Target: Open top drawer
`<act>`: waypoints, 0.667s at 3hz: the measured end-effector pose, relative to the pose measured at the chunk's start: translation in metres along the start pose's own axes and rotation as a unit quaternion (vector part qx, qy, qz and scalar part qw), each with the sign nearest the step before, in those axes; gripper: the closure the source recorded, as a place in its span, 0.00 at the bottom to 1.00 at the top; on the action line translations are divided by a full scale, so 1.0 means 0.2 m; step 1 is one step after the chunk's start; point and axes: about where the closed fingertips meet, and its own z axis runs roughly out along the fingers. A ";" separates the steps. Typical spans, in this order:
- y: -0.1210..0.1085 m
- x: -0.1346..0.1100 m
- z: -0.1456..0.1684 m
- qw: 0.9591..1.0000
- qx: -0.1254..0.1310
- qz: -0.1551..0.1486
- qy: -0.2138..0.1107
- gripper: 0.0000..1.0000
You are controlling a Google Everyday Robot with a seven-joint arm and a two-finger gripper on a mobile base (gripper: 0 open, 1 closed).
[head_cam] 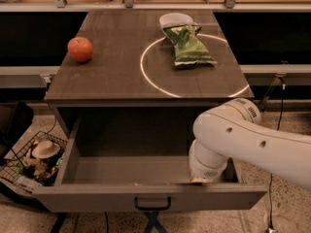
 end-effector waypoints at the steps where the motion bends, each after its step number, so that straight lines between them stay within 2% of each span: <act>1: 0.19 -0.04 -0.03 1.000 -0.027 -0.002 -0.008 1.00; 2: 0.38 -0.08 -0.06 0.999 -0.050 0.001 -0.021 1.00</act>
Offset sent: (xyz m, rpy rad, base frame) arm -0.1149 0.0150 0.0069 0.0586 0.1506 0.0148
